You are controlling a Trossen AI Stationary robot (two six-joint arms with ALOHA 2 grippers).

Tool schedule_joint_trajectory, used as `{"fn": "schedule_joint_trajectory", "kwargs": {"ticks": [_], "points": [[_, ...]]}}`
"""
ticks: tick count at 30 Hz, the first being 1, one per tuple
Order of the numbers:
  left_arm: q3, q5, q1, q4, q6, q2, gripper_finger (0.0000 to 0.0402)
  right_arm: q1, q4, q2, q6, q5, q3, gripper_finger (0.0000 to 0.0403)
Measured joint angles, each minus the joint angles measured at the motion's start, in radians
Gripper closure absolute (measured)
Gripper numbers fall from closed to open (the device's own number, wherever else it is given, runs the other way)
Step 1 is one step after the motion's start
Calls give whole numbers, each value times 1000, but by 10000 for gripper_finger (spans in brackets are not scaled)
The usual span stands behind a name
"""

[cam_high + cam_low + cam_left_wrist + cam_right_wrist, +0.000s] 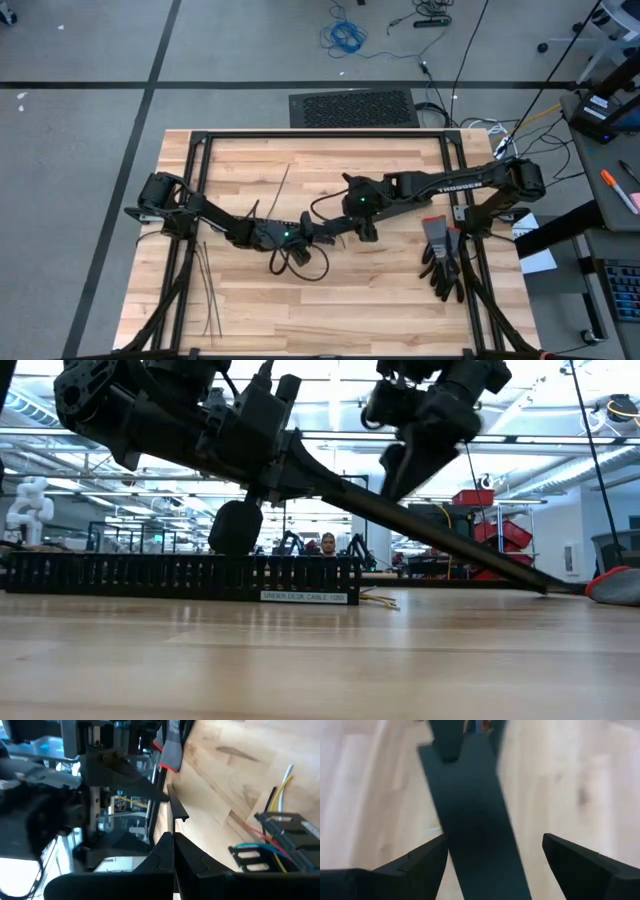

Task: Ziptie cables
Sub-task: Close the black cable duct

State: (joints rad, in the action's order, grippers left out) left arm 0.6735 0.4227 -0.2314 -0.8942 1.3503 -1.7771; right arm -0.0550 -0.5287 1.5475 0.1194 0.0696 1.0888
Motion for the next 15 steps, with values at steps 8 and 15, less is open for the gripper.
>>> {"fn": "schedule_joint_trajectory", "kwargs": {"ticks": [8, 15], "points": [[0, 24, 0, 3, 0, 0, 401, 7, -47, 1, -32, 8, 26, 85], [0, 24, 0, 3, -7, 0, 402, 17, -123, 18, -69, 12, 26, 85]]}}
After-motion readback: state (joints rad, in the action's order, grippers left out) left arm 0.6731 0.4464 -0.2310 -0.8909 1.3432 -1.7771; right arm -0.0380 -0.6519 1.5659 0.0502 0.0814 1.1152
